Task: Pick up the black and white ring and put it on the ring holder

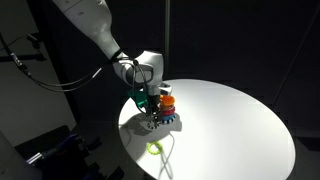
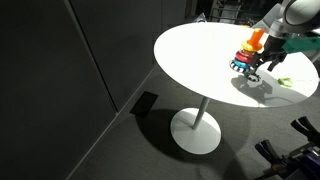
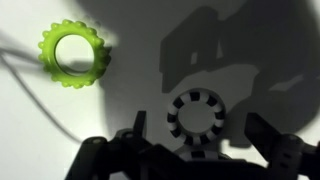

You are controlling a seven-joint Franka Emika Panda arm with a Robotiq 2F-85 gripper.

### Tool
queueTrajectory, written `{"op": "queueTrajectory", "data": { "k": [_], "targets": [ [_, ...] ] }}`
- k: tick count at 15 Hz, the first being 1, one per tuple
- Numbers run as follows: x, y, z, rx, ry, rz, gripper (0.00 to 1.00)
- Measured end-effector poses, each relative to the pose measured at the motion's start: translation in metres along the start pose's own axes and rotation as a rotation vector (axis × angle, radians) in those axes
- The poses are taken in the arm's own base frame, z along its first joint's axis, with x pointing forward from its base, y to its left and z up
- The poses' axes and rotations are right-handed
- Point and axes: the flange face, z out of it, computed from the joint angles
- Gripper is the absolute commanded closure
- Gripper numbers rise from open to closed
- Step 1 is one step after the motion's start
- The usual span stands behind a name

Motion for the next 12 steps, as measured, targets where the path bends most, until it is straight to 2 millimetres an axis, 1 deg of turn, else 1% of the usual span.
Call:
{"op": "queueTrajectory", "data": {
  "k": [6, 12],
  "targets": [
    [0.004, -0.004, 0.014, -0.004, 0.014, 0.011, 0.0],
    [0.006, -0.01, 0.021, -0.015, 0.038, 0.014, 0.0]
  ]
}}
